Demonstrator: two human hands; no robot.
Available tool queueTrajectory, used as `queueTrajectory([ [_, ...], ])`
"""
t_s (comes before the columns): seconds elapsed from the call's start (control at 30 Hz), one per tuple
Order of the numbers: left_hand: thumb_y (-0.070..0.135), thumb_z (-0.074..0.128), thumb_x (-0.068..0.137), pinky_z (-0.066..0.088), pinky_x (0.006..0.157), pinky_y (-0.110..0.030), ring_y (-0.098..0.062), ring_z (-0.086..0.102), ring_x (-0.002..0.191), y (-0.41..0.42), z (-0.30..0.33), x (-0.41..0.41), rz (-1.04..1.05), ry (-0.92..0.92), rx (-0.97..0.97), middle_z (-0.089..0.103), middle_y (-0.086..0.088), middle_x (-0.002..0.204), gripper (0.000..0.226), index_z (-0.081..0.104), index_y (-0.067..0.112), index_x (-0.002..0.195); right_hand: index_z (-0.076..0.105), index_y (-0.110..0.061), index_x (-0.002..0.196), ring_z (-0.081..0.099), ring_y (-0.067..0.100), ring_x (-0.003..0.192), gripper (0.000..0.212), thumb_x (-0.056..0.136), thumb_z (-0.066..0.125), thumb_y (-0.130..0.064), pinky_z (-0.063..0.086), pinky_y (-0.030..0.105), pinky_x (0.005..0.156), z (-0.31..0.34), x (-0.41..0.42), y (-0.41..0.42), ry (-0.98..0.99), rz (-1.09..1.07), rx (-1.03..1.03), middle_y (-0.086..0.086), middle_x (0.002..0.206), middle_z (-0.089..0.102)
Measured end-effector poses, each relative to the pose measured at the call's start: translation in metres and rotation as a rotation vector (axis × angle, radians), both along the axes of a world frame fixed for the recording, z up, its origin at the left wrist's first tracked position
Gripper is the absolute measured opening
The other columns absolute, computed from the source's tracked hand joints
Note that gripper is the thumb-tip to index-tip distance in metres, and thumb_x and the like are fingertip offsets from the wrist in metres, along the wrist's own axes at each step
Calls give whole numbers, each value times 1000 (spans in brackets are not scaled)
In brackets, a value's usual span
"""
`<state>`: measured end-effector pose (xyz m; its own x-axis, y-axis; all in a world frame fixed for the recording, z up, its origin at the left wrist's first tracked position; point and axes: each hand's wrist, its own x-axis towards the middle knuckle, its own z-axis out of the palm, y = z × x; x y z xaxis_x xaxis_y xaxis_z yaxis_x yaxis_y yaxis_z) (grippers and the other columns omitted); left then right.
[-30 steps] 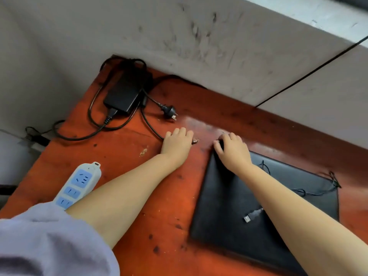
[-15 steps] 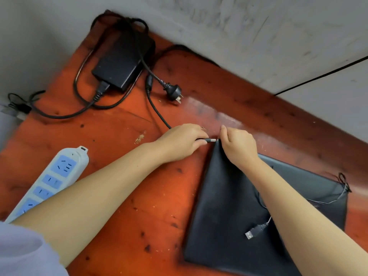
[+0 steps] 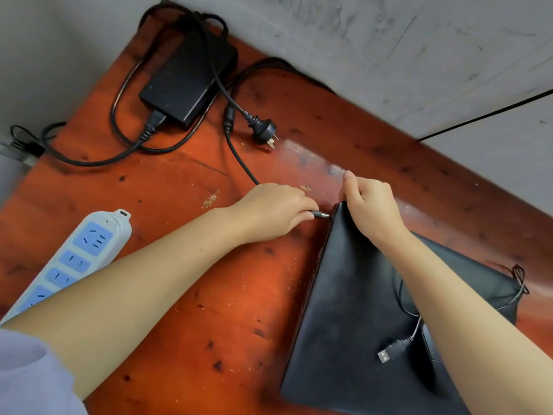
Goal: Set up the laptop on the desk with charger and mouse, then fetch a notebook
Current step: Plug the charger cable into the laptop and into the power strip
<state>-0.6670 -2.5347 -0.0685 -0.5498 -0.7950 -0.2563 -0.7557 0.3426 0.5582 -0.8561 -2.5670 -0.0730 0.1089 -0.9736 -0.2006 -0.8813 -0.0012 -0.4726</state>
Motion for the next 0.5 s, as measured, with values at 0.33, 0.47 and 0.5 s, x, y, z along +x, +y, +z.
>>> queueTrajectory([
  [0.33, 34, 39, 97, 46, 74, -36, -20, 55, 96, -7, 15, -15, -25, 151, -52, 51, 11, 87, 29, 60, 26, 116, 63, 3, 64, 56, 23, 59, 57, 96, 36, -35, 40, 25, 61, 23, -26, -19, -144, -73, -58, 10, 55, 61],
  [0.47, 33, 40, 97, 47, 73, -37, -20, 56, 95, -16, 26, -22, -6, 168, -97, 46, 12, 85, 30, 60, 24, 116, 65, -6, 59, 47, 5, 50, 53, 96, 39, -32, 33, 11, 52, 24, -33, -22, -185, -76, -82, -1, 50, 56],
  [0.5, 33, 40, 97, 48, 73, -38, -21, 57, 95, -18, 28, -23, -3, 171, -104, 46, 12, 85, 30, 60, 24, 116, 65, -6, 58, 48, 3, 50, 52, 96, 39, -31, 33, 10, 53, 25, -34, -22, -194, -76, -86, -4, 49, 56],
])
